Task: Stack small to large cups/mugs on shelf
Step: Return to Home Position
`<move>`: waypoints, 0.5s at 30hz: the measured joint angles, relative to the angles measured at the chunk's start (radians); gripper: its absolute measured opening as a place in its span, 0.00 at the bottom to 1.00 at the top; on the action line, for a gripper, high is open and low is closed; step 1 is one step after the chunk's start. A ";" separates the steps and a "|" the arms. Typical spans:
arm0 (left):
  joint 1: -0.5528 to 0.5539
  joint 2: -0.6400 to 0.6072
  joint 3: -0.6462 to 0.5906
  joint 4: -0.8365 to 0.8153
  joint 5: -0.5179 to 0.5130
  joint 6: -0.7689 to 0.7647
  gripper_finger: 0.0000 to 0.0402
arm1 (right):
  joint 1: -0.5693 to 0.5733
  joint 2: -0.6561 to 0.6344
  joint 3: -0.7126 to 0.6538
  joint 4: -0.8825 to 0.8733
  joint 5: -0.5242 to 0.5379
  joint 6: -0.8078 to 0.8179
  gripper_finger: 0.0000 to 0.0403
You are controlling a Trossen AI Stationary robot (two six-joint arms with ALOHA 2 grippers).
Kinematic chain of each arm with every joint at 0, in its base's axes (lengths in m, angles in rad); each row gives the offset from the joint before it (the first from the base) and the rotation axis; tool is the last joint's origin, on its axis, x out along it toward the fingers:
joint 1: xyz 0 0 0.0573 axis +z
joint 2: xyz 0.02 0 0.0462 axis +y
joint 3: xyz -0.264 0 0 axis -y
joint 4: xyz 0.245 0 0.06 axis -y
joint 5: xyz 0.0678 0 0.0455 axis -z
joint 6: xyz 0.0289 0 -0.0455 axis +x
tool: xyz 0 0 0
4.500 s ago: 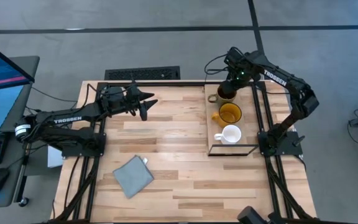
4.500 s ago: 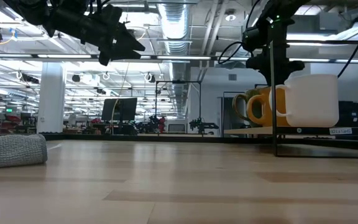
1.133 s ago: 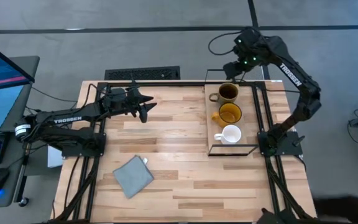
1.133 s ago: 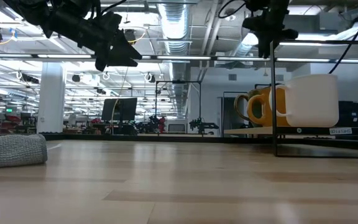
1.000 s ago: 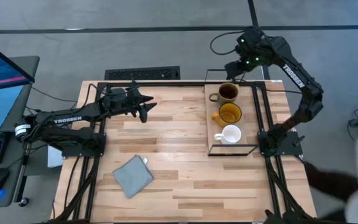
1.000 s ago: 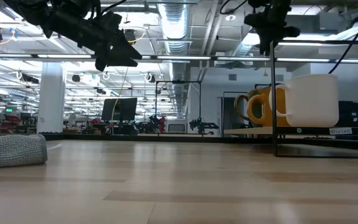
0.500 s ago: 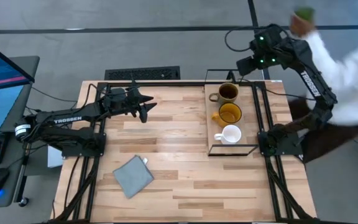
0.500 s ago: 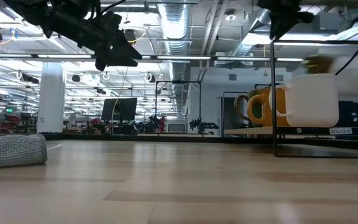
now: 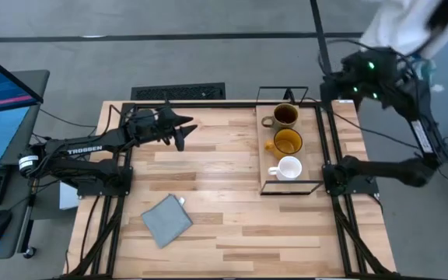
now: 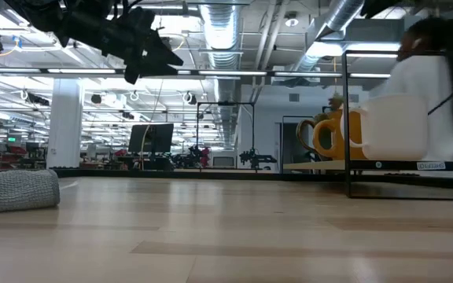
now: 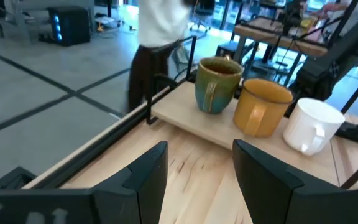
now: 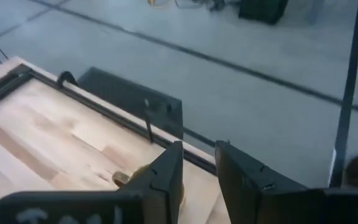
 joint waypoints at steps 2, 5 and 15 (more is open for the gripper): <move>0.000 0.000 0.000 0.022 0.000 0.000 0.43 | 0.006 -0.089 -0.109 0.073 0.000 -0.015 0.29; 0.000 0.000 0.000 0.034 0.000 0.003 0.43 | 0.008 -0.232 -0.303 0.184 -0.005 -0.037 0.29; 0.001 0.000 0.000 0.027 -0.185 -0.052 0.43 | 0.049 -0.783 -0.942 0.668 -0.161 0.033 0.29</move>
